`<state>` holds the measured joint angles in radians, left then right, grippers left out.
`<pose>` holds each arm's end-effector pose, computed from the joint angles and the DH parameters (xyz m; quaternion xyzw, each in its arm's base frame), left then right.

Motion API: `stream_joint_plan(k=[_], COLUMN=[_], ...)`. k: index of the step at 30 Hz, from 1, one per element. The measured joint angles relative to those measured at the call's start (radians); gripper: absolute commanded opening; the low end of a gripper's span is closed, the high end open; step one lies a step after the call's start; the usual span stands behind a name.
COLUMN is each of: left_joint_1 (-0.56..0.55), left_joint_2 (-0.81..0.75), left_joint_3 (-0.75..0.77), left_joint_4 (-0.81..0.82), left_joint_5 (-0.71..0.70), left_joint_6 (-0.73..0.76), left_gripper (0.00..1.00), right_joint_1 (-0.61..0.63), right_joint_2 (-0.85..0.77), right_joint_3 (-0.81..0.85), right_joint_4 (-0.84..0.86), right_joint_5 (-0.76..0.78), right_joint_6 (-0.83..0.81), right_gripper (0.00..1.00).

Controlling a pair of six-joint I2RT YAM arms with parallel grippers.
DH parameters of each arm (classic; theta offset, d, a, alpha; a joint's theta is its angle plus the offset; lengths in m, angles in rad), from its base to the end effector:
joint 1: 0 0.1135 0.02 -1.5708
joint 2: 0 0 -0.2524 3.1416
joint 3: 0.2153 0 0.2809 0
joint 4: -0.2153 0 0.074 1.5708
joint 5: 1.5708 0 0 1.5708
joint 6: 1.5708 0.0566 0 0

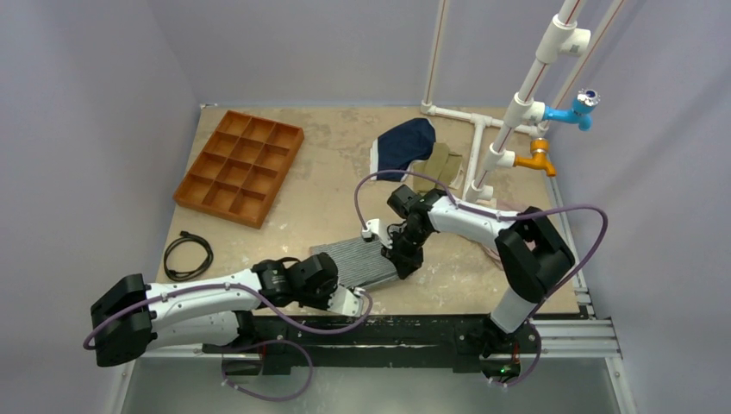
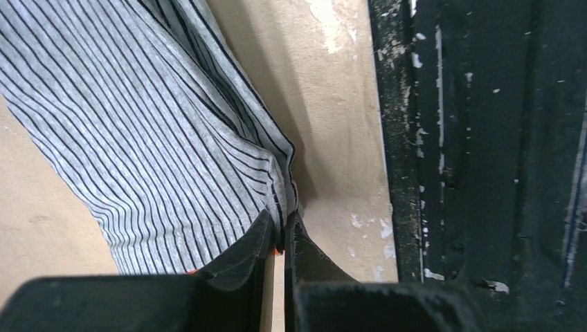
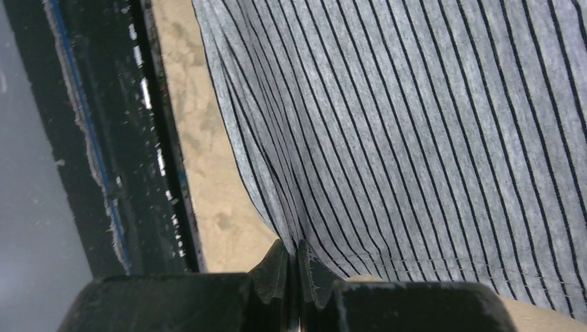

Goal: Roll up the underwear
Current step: Fold the underwear at the center of the board.

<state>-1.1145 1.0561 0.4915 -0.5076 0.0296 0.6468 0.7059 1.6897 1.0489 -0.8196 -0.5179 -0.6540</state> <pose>0.0964 -0.2001 0.1224 0.7496 0.6141 -0.0711 0.2367 0.2249 0.2285 0.1257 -0.6178 0.7417 0.2570 0.0467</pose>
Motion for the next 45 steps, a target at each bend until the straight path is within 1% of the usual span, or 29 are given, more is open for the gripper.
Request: stream_joint_plan(k=[5, 8, 12, 15, 22, 28, 32, 36, 42, 45], left_joint_1=[0.001, 0.024, 0.149, 0.239, 0.372, 0.470, 0.507, 0.519, 0.519, 0.519], left_joint_2=[-0.048, -0.057, -0.050, -0.026, 0.048, 0.116, 0.171, 0.209, 0.216, 0.225], left_joint_3=[0.002, 0.024, 0.094, 0.146, 0.217, 0.270, 0.298, 0.306, 0.306, 0.306], left_joint_4=[-0.028, -0.063, -0.120, -0.153, -0.245, -0.317, -0.346, -0.348, -0.331, -0.312], left_joint_5=[0.050, 0.092, 0.181, 0.239, 0.376, 0.479, 0.525, 0.544, 0.525, 0.504], left_joint_6=[-0.027, -0.034, -0.037, -0.034, -0.023, 0.005, 0.016, 0.018, -0.019, -0.038], left_gripper=[0.00, 0.00, 0.00, 0.00, 0.00, 0.00, 0.00, 0.00, 0.00, 0.03], right_joint_1=[0.000, 0.000, 0.000, 0.000, -0.018, -0.068, -0.101, -0.117, -0.119, -0.119], right_joint_2=[-0.029, -0.026, -0.013, 0.027, 0.173, 0.272, 0.301, 0.314, 0.306, 0.290], right_joint_3=[0.001, 0.041, 0.143, 0.219, 0.303, 0.410, 0.488, 0.525, 0.500, 0.451], right_joint_4=[-0.053, -0.089, -0.134, -0.157, -0.228, -0.301, -0.338, -0.354, -0.346, -0.334], right_joint_5=[-0.024, -0.023, -0.007, 0.013, 0.038, 0.036, 0.029, 0.019, -0.009, -0.023], right_joint_6=[-0.016, -0.017, -0.016, -0.017, -0.031, -0.066, -0.088, -0.100, -0.103, -0.100], right_gripper=[0.00, 0.00, 0.00, 0.00, 0.02, 0.02, 0.01, 0.00, 0.00, 0.00])
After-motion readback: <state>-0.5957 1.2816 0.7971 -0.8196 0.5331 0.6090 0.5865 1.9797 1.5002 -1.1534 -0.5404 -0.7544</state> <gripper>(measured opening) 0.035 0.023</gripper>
